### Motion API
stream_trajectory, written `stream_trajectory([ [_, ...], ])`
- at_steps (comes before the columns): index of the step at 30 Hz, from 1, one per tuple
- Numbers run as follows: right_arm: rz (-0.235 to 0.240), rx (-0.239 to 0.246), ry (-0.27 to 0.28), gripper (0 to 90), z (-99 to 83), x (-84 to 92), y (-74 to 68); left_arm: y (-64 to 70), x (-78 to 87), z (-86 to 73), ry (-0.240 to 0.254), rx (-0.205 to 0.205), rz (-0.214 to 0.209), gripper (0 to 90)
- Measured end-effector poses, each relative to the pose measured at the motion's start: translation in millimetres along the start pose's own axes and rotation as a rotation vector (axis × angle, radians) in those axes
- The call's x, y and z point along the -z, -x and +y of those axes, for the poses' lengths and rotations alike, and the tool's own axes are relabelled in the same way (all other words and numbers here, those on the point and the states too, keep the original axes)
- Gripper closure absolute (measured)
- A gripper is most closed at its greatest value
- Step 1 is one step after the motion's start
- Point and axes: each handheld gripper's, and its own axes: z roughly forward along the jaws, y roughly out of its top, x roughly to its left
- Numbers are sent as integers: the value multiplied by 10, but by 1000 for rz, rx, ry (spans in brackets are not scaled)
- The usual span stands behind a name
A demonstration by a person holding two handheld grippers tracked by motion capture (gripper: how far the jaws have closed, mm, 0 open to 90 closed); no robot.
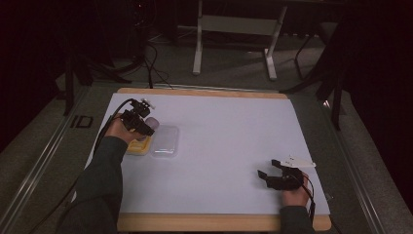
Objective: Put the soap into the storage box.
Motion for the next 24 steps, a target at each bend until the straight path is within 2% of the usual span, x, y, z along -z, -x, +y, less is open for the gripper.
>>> stream_trajectory([
  [7, -1, -1, 0, 221, 0, 0, 0, -62, -12, -18, -14, 51, 17, 498],
  [13, -1, 1, 1, 221, 0, 1, -1, -101, -46, -29, -42, 80, 52, 498],
  [17, 0, 0, -1, 221, 0, 1, -1, -108, -59, -32, -45, 96, 54, 498],
  [19, -1, 0, -1, 221, 0, 1, -3, -129, -85, -40, -41, 122, 54, 498],
  [24, -3, 1, -1, 221, 0, 2, -5, -146, -127, -63, -46, 136, 56, 498],
])
